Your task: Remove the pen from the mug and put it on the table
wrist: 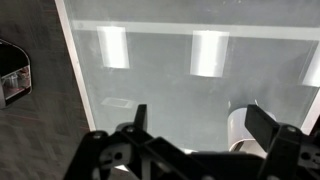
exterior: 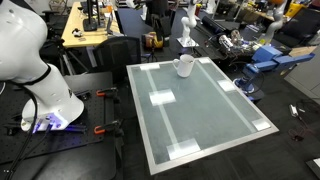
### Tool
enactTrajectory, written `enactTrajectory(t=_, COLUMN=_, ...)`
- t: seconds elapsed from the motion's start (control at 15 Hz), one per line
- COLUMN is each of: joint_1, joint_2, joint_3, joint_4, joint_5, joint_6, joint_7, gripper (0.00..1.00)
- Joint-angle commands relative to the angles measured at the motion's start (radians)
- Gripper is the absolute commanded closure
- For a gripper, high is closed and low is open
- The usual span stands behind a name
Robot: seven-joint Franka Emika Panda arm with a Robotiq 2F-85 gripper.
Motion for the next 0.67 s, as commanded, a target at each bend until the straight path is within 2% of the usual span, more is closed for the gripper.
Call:
enactTrajectory(t=0.0, joint_1=0.021, joint_2=0.020, joint_3=0.005, joint_4=0.031, joint_5=-0.021, joint_6=0.016, joint_7=0.042, gripper=0.00)
enactTrajectory(t=0.6, joint_1=0.038, joint_2=0.151, joint_3=0.067, joint_4=0.153, joint_5=-0.010, joint_6=0.079, joint_7=0.252, gripper=0.00)
